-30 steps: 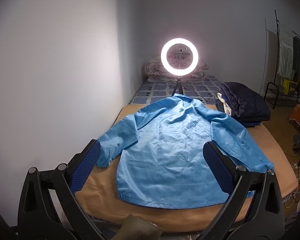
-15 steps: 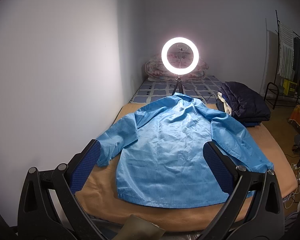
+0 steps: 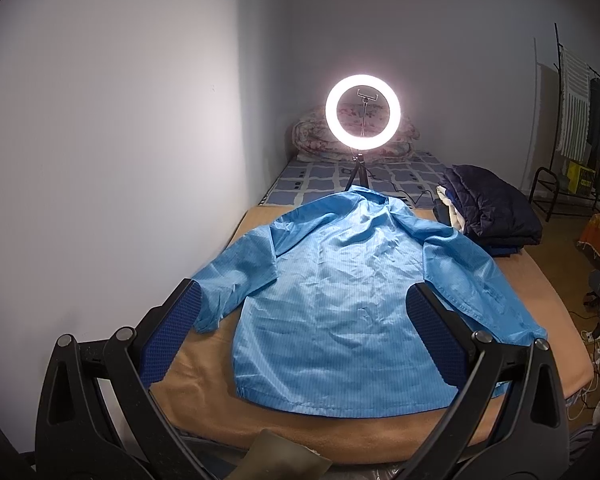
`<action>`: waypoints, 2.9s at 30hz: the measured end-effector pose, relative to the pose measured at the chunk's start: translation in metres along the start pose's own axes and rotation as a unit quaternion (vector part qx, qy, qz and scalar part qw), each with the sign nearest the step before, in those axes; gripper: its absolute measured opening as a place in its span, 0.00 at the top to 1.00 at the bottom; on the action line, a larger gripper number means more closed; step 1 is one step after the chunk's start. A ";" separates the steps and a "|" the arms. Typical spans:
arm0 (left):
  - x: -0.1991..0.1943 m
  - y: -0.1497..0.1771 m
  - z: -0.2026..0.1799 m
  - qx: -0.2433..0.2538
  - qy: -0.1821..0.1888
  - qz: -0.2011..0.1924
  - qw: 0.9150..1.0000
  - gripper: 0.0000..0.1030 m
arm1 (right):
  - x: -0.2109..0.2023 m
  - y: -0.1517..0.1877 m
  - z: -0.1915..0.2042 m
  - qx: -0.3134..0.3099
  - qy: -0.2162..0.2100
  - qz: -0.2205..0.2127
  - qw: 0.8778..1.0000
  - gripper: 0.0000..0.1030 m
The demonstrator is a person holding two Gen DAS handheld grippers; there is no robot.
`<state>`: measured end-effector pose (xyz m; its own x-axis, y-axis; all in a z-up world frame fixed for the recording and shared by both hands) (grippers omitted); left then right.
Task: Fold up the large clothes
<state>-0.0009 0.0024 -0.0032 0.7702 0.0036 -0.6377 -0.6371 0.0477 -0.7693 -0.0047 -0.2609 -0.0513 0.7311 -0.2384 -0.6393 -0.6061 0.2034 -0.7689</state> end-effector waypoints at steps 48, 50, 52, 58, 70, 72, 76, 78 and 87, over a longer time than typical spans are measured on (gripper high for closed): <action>0.012 0.001 0.002 -0.008 -0.008 0.013 1.000 0.00 | 0.010 0.001 0.022 -0.015 -0.015 0.010 1.000 0.00; 0.015 0.003 0.004 -0.007 -0.013 0.015 1.000 0.00 | 0.013 0.000 0.028 -0.020 -0.017 0.010 1.000 0.00; 0.018 0.004 0.007 -0.005 -0.019 0.019 1.000 0.00 | 0.016 -0.001 0.035 -0.027 -0.017 0.011 0.999 0.00; 0.030 0.011 0.025 -0.012 -0.033 0.029 0.999 0.00 | 0.026 -0.004 0.053 -0.039 -0.021 0.017 0.999 0.00; 0.050 0.028 0.062 -0.017 -0.043 0.058 0.997 0.00 | 0.048 -0.020 0.107 -0.088 -0.045 0.015 0.995 0.00; 0.052 0.033 0.067 -0.018 -0.047 0.059 0.997 0.00 | 0.054 -0.023 0.119 -0.099 -0.056 0.017 0.993 0.00; 0.058 0.046 0.083 -0.024 -0.033 0.079 0.996 0.00 | 0.068 -0.028 0.152 -0.134 -0.094 0.025 0.986 0.00; 0.061 0.053 0.091 -0.034 -0.024 0.090 0.995 0.00 | 0.078 -0.030 0.173 -0.158 -0.120 0.029 0.980 0.00; 0.067 0.076 0.110 -0.049 -0.028 0.095 0.994 0.03 | 0.149 -0.020 0.268 -0.210 -0.262 0.133 0.933 0.15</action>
<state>0.0054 0.1163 -0.1001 0.6349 0.0587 -0.7704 -0.7683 -0.0566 -0.6375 0.2006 -0.0457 -0.1300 0.5243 0.2868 -0.8018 -0.7762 -0.2262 -0.5885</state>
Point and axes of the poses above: each gripper's, at about its wrist camera, not at the fingertips, and x roughly the way its jaws point, z to its left, y to its underside, the point moved 1 cm from there along x, roughly the way its jaws point, and after that the axes turned 12 degrees about z, right-handed, at the moved point
